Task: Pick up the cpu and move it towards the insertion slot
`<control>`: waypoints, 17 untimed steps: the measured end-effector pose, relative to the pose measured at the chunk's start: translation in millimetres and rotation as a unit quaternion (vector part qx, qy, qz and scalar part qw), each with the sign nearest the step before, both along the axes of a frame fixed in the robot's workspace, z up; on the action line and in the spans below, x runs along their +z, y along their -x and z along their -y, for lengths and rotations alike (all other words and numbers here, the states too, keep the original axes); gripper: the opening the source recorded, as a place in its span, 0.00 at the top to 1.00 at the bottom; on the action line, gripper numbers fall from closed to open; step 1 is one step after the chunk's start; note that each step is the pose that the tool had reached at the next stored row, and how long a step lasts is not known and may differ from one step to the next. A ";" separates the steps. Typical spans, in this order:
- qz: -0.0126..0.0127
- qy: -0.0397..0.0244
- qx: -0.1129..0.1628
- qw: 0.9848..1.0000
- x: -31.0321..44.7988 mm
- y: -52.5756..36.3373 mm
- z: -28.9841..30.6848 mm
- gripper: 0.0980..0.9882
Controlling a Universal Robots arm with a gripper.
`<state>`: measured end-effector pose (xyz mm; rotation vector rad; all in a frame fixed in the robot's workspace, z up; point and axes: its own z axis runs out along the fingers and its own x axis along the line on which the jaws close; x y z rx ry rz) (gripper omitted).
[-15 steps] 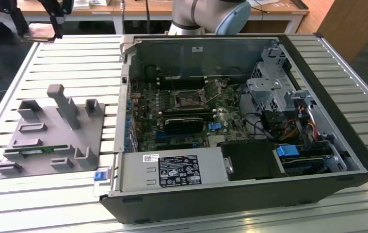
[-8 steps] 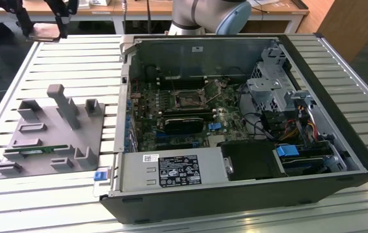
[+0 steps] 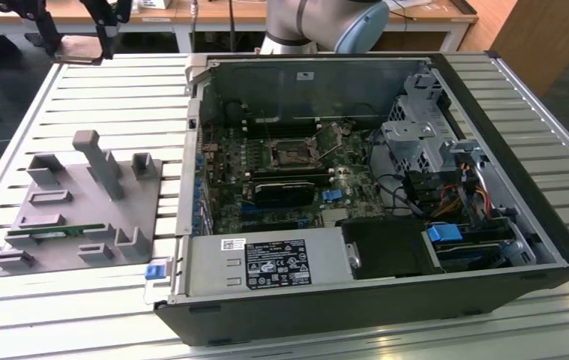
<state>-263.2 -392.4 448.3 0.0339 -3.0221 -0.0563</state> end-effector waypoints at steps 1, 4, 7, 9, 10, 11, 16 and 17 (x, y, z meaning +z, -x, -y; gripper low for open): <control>-0.001 0.000 0.000 1.000 0.1 -1.4 0.0 0.50; -0.002 0.000 0.000 1.000 0.0 -5.5 0.0 0.50; -0.005 0.000 0.000 1.000 0.1 -10.6 0.0 0.50; -0.006 0.000 0.000 1.000 0.0 -13.9 0.0 0.50; -0.007 0.000 0.000 1.000 0.1 -15.5 0.0 0.50; -0.007 0.000 0.000 1.000 0.1 -17.3 0.0 0.50; -0.011 0.000 0.000 1.000 0.0 -25.3 0.0 0.50; -0.011 0.000 0.000 1.000 0.0 -26.8 0.0 0.50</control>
